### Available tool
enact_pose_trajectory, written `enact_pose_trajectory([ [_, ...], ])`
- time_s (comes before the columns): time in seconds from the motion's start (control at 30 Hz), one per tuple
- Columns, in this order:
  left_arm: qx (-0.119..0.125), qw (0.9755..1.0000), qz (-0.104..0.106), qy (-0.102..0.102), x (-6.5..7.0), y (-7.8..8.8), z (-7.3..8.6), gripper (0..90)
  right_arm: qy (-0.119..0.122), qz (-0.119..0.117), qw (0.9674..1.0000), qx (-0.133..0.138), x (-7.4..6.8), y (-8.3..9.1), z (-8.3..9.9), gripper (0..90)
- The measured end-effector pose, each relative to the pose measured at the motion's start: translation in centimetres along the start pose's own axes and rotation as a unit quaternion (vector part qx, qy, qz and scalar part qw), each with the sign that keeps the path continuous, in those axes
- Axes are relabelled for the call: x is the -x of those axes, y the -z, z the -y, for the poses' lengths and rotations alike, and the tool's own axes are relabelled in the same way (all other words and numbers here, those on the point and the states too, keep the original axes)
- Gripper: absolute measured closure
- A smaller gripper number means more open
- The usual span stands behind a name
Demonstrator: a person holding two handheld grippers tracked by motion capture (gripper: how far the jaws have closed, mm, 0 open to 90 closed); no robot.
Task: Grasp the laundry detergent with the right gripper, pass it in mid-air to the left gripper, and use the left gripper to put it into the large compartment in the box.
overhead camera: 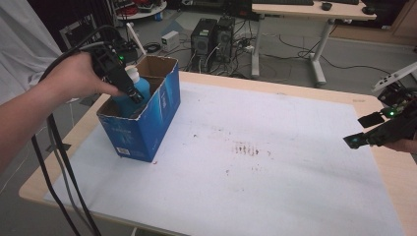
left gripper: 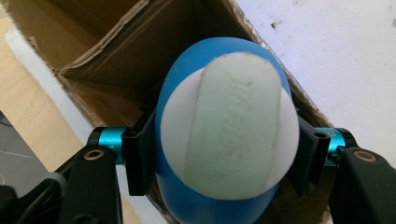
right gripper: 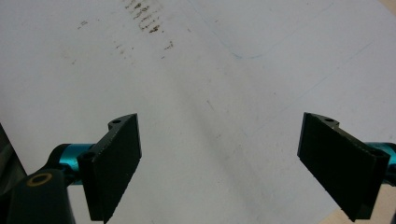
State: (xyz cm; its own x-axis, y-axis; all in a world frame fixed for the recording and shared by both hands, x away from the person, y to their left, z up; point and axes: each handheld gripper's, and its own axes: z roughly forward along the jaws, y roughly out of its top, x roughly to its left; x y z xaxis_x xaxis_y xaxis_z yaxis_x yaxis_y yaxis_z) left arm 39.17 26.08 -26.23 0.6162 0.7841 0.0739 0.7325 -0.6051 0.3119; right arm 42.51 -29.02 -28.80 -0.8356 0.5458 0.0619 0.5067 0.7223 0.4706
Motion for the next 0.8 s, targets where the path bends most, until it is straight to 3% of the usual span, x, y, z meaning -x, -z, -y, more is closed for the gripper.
enact_pose_trajectory([
  [0.2,-0.009,0.9998,0.000,-0.017,0.0,-1.1,0.3,37.5,-0.001,0.000,1.0000,0.001,0.0,0.0,0.3,13.0],
  [0.8,-0.012,0.9996,0.010,-0.022,-0.1,-2.2,0.7,37.1,-0.003,-0.002,1.0000,0.003,0.1,0.0,0.3,13.0],
])
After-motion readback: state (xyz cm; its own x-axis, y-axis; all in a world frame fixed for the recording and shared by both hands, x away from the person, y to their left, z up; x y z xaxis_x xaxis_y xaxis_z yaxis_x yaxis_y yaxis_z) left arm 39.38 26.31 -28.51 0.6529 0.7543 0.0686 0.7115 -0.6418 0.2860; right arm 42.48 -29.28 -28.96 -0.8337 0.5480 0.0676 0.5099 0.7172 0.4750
